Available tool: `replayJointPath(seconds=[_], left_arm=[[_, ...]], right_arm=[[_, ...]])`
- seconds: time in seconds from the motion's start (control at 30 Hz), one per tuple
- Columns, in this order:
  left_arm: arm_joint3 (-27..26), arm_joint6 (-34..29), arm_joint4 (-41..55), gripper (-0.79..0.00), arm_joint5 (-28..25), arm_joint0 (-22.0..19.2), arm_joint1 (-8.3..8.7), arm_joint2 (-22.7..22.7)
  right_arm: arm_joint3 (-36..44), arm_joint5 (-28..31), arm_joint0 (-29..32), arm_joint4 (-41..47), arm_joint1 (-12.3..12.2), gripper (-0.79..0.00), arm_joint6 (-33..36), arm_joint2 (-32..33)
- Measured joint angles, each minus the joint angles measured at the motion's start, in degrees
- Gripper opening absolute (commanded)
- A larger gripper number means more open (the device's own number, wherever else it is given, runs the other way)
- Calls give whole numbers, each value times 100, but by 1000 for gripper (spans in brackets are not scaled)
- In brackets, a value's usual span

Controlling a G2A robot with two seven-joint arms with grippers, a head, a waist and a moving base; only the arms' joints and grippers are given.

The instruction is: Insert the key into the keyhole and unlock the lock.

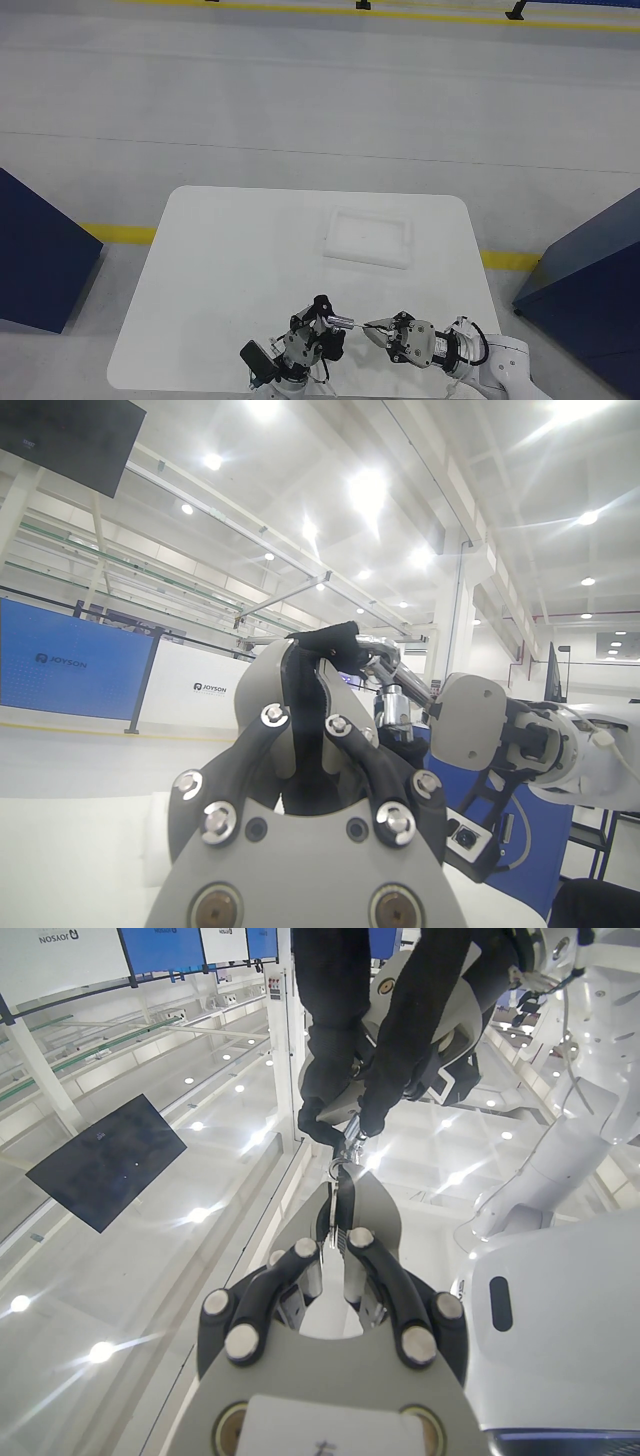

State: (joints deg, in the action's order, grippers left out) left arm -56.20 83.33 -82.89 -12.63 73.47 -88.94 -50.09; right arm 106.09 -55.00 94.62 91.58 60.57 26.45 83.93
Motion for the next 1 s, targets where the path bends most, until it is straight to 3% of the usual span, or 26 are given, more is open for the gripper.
replayJointPath(seconds=[0.37,1.0], left_arm=[[60,-17,0,-785,150,-33,-5,-9],[107,-53,20,-785,177,-58,-6,-3]], right_arm=[[63,438,20,-843,-53,-785,549,70],[-1,544,-39,-1128,-121,-785,718,167]])
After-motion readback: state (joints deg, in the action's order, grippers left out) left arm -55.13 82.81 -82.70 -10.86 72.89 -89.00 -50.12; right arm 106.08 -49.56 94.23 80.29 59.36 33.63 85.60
